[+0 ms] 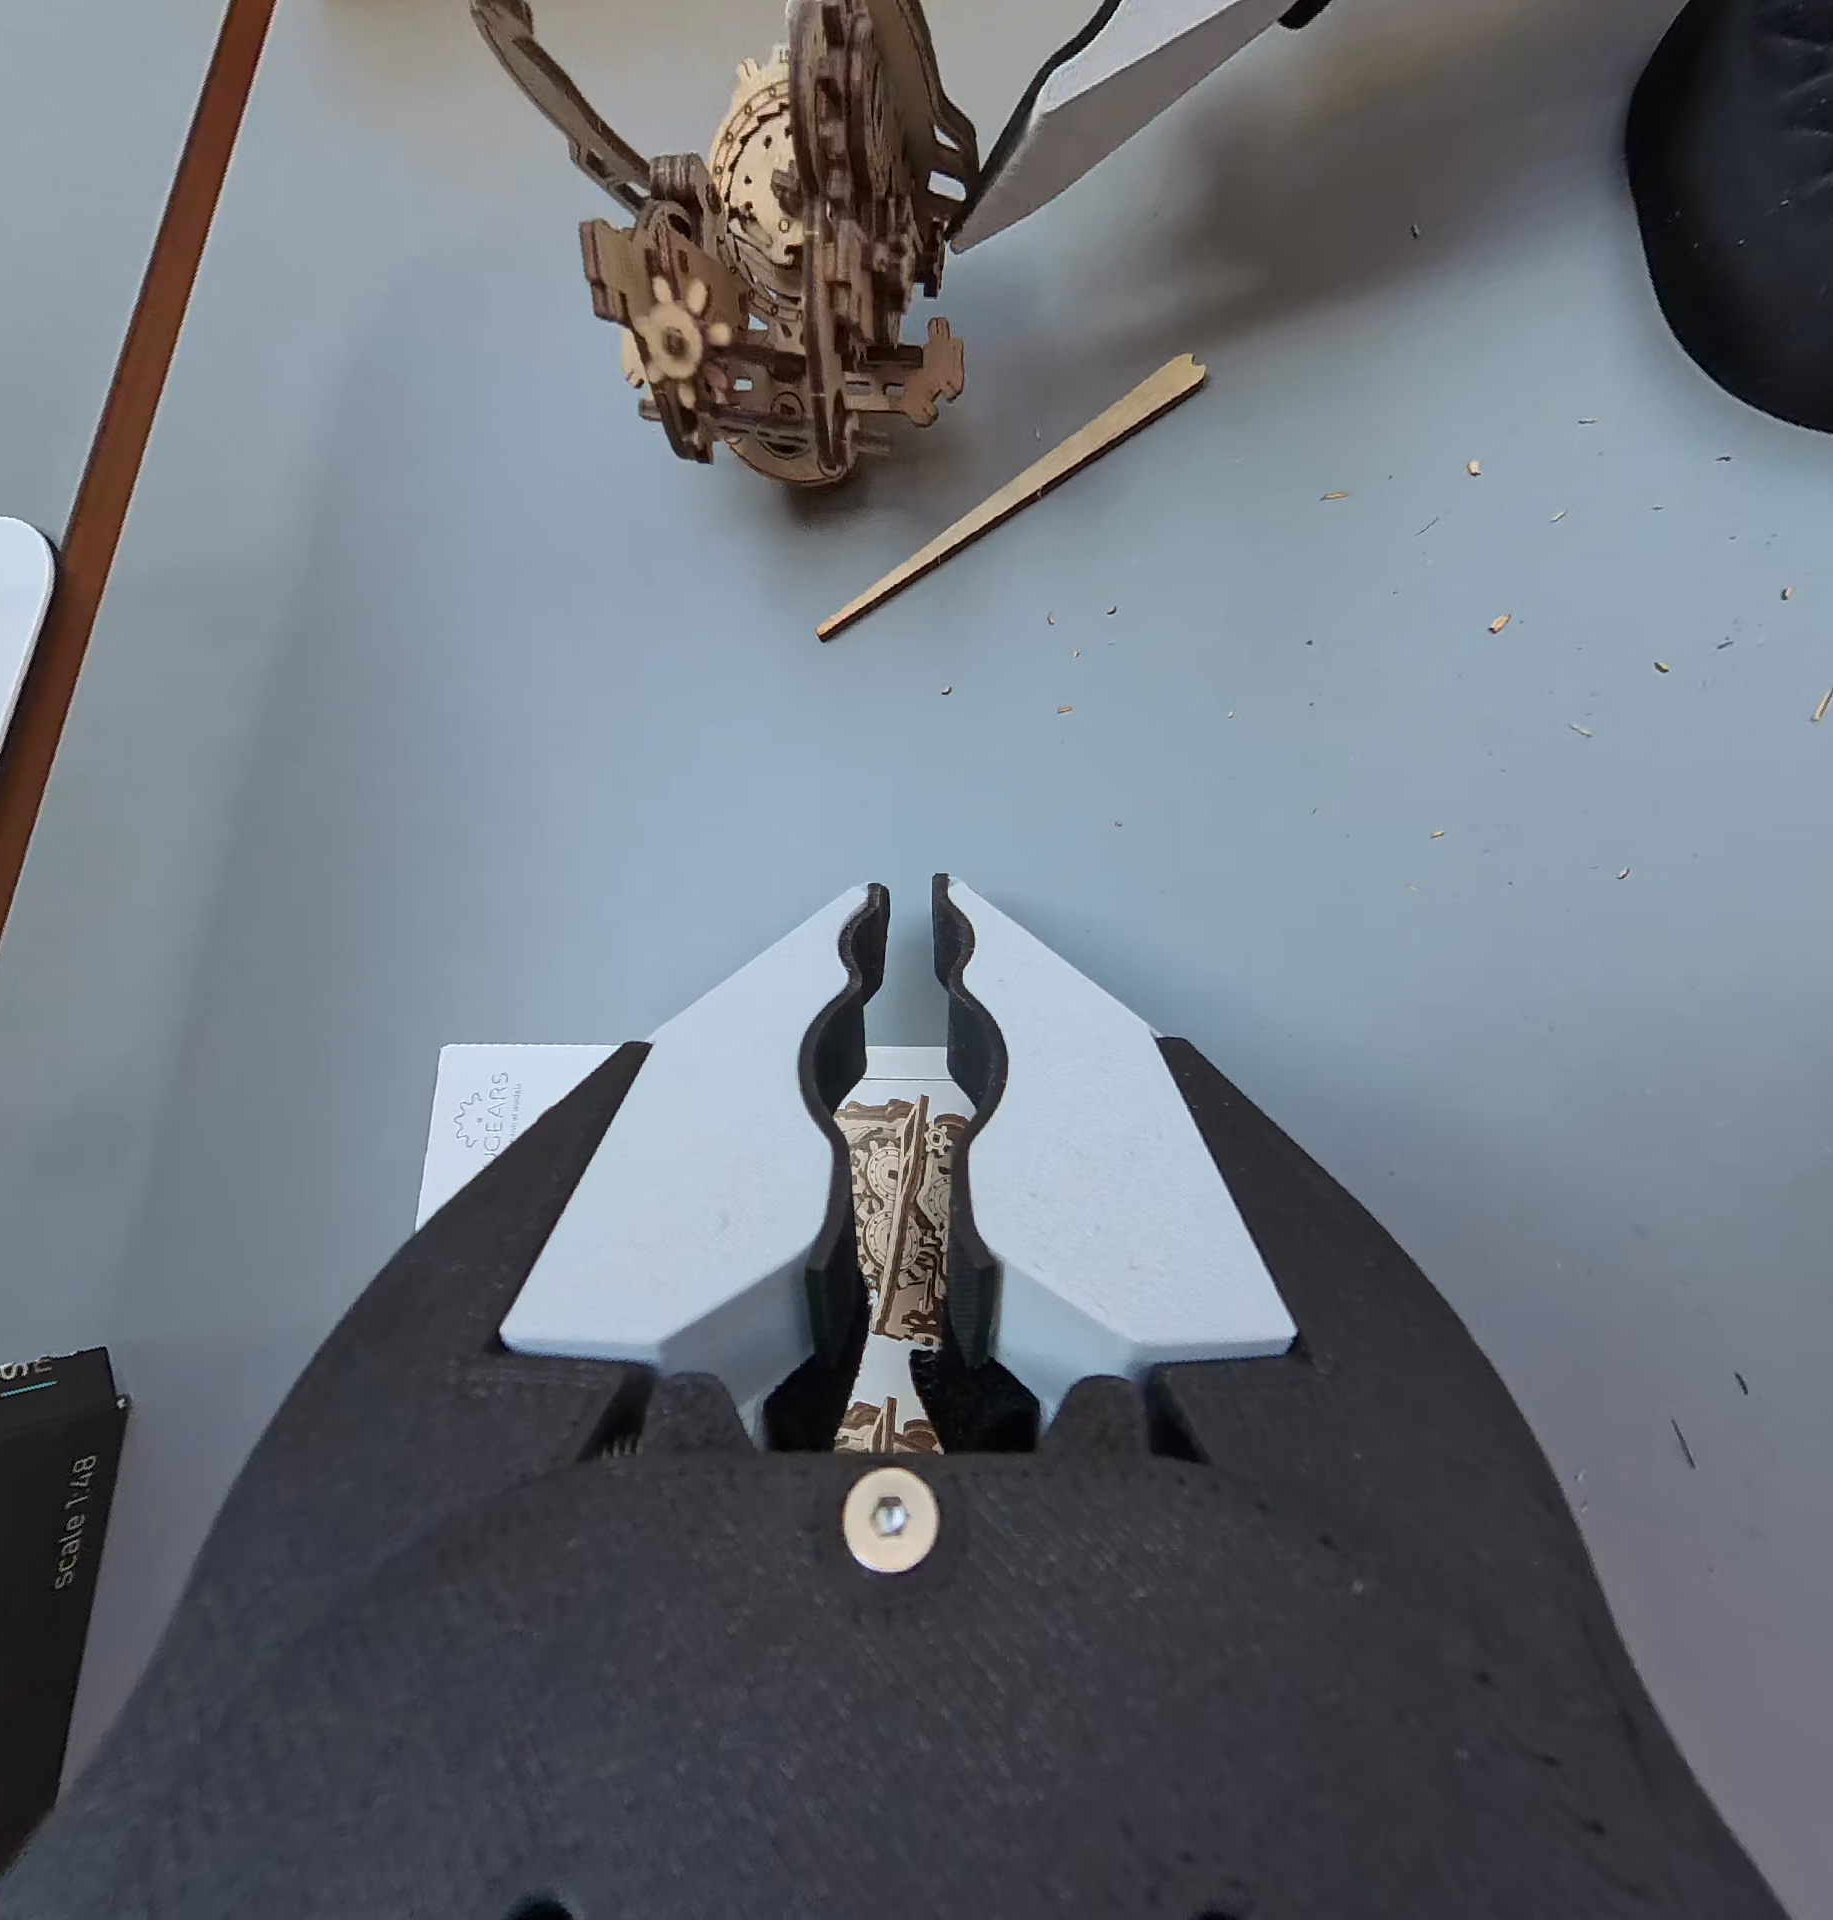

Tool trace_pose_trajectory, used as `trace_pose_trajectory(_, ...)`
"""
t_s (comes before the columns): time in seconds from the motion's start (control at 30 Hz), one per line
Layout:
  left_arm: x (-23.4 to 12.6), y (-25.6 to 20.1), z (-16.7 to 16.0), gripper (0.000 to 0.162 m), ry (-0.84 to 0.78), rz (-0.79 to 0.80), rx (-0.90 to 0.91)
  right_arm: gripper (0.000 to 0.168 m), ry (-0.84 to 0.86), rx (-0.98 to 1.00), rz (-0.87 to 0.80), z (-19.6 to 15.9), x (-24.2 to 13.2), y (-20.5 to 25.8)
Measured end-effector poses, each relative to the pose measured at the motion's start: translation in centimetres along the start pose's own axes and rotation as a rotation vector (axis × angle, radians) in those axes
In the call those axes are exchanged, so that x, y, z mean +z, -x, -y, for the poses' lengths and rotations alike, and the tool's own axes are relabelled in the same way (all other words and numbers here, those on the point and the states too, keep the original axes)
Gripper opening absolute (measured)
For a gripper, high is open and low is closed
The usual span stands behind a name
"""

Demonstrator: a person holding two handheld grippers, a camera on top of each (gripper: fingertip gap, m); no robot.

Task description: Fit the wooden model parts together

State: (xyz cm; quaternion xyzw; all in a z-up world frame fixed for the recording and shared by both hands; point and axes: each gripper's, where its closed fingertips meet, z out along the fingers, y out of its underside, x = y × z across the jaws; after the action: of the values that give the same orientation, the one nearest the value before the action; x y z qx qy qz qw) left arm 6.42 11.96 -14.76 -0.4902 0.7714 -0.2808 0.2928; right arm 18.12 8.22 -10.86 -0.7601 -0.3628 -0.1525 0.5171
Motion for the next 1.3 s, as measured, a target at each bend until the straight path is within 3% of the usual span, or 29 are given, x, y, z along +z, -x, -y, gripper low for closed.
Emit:
trace_pose_trajectory(0.3,0.1,-0.2,-0.1,0.006,0.010,-0.005,0.005,0.043,0.021,0.055,0.165,-1.5,-0.5,1.7)
trace_pose_trajectory(0.77,0.3,-1.2,0.5,0.006,0.012,-0.016,0.033,0.052,0.102,0.063,0.163,-4.0,-0.4,1.1)
trace_pose_trajectory(1.0,0.4,-1.6,0.7,0.006,0.017,-0.022,0.046,0.046,0.030,0.025,0.146,-2.8,-1.1,0.6)
trace_pose_trajectory(1.3,0.5,-1.6,0.5,0.006,0.027,-0.024,0.046,0.042,0.056,-0.030,0.132,-3.3,-1.2,0.4)
